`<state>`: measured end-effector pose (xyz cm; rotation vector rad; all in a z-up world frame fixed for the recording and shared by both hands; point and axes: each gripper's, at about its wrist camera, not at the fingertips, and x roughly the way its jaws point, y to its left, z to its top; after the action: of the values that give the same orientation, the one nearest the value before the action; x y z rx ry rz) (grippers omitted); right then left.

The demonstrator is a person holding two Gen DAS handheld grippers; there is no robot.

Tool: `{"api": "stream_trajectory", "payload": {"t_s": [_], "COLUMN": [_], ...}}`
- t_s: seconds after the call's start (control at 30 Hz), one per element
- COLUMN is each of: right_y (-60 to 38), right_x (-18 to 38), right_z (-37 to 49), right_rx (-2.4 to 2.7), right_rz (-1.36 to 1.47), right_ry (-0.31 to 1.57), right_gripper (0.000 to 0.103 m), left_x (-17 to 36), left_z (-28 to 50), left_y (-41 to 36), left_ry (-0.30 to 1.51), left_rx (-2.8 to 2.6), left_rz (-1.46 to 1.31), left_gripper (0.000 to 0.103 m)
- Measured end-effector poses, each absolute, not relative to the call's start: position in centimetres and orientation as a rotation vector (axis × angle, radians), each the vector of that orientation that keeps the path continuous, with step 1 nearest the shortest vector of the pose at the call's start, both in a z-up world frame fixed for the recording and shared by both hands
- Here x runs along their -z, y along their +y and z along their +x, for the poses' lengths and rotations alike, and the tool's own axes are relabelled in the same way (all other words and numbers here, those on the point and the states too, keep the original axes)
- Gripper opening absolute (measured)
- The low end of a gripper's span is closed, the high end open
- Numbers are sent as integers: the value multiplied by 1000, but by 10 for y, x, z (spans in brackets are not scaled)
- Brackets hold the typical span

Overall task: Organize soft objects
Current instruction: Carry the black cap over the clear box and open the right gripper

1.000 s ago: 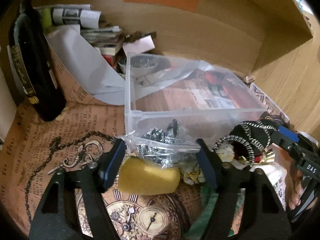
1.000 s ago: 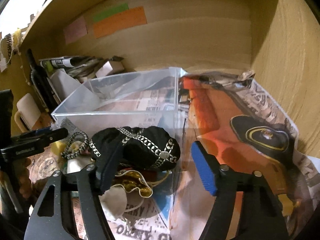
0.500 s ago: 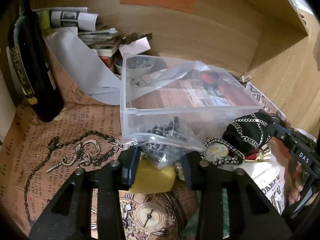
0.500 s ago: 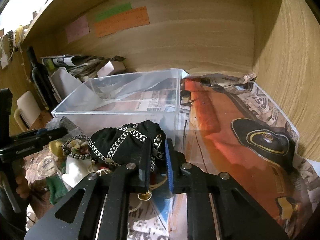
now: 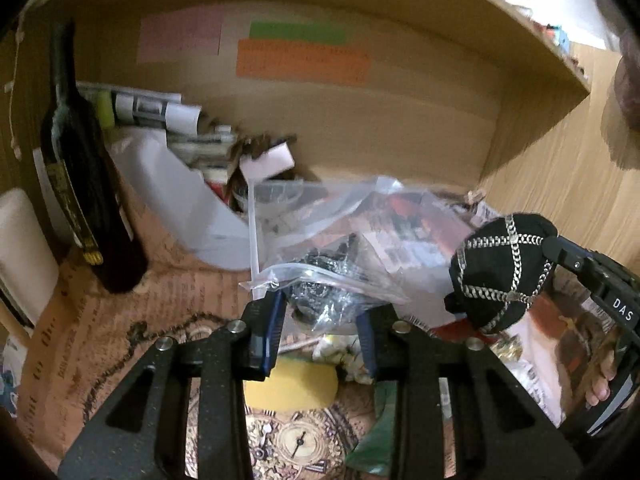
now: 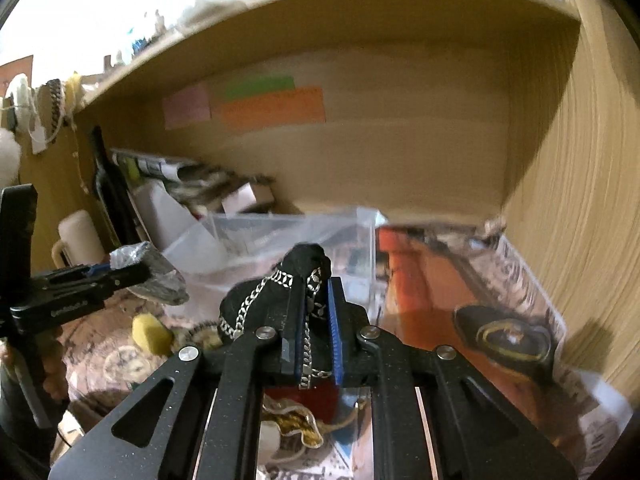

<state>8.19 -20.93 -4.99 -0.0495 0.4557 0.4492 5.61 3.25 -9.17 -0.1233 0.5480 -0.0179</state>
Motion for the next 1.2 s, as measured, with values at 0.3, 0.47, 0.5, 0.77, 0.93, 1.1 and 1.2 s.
{"api": "stream_trajectory", "payload": {"t_s": [0.3, 0.47, 0.5, 0.77, 0.93, 1.1, 1.2], "right_y": [-198, -189, -187, -172, -164, -159, -156], "right_x": [14, 9, 10, 25, 40, 54, 63], "right_z": [85, 103, 109, 147, 166, 186, 195], "right_rx": [-448, -446, -445, -443, -446, -460, -458], "right_rz": [-71, -72, -73, -97, -115, -119, -128], "right_ry": [328, 316, 321, 401, 479, 564, 604], "right_gripper": [9, 9, 9, 9, 9, 9, 10], "left_x": [56, 46, 45, 60, 80, 101, 109], "left_z": [63, 81, 88, 132, 161, 182, 193], "left_y": [32, 35, 36, 35, 32, 31, 28], "left_ry": [448, 442, 450, 540, 616, 688, 709], "left_rx": [18, 11, 12, -4, -13, -8, -18], "left_rz": [-102, -92, -93, -76, -59, -52, -38], "left_gripper": [33, 33, 33, 33, 33, 33, 33]}}
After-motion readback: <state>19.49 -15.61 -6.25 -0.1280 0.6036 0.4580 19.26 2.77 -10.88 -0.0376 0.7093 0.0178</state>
